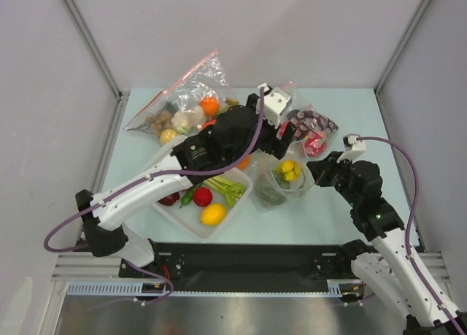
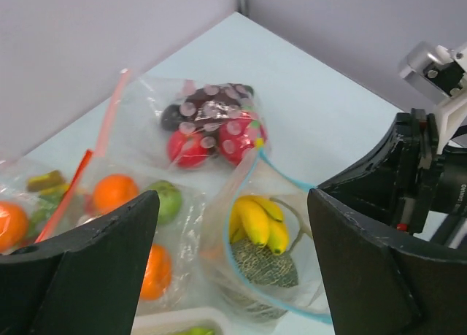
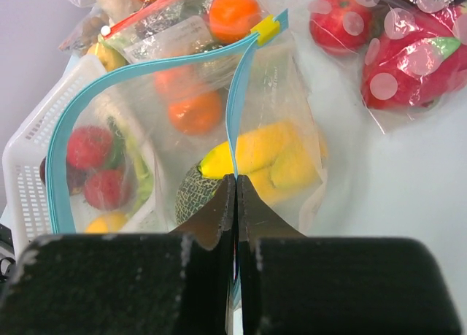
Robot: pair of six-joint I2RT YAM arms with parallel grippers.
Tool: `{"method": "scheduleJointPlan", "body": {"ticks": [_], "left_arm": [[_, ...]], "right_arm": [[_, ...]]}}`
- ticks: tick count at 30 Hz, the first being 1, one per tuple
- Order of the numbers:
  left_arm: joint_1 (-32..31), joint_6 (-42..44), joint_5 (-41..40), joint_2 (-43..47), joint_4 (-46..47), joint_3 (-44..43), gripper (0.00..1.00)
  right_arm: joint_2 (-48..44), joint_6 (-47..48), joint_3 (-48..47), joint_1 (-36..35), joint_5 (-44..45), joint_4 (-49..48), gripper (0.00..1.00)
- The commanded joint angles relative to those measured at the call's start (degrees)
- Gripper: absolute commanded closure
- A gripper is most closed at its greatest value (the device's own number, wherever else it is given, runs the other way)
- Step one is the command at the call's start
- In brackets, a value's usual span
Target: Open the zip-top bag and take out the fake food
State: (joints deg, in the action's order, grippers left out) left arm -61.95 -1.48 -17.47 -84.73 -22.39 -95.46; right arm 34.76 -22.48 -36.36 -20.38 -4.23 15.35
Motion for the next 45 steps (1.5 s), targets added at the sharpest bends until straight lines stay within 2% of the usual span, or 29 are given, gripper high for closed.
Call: {"method": "scheduleJointPlan", "body": {"ticks": [1,6,10,13,20,30,40,43,44,45], "left_arm": [[0.43,-1.68,7.44,-4.47,-3.53,-3.76,0.13],[0.08,-6.25,19.04,-7.72,-2.04,-0.87,0.18],[0.08,-8.45,22.57,-8.52,-0.11,2.9,0.21],[0.17,-9.16,21.52,-9.83,-0.54,4.93,0.26],[0.87,-10.39,17.65,-14.23,0.94,7.83,0.27],[1.31,-9.77,9.48,-18.89,2.7,7.13,0.15],[1.57,-10.74,14.48,-23.63,2.97,5.64,0.16],[1.66,-10.65,14.84,-23.99,2.53,5.46,0.23],[1.57,-10.57,14.92,-23.99,2.62,5.46,0.36],[1.66,-10.48,14.93,-23.99,2.53,5.46,0.43]], "right_arm": [[-1.45,-0.99,-2.05,-0.45,-0.6,-2.08,1.0],[-1.98,-0.9,-1.61,-0.54,-0.34,-1.73,1.0],[-2.16,-0.64,-1.26,-0.62,-0.08,-1.73,1.0],[-2.51,-0.72,-0.91,-0.71,-0.16,-1.73,1.0],[-3.38,-0.99,0.15,-0.89,-0.52,-1.64,1.0],[-3.56,-1.34,1.82,-1.15,-1.74,-2.35,1.0],[-3.03,-1.16,2.35,-1.15,-1.57,-2.96,1.0],[-3.12,-0.99,2.35,-1.15,-1.22,-2.79,1.0],[-3.12,-1.07,2.35,-1.15,-1.13,-2.79,1.0],[-3.04,-0.9,2.35,-1.15,-0.96,-2.79,1.0]]}}
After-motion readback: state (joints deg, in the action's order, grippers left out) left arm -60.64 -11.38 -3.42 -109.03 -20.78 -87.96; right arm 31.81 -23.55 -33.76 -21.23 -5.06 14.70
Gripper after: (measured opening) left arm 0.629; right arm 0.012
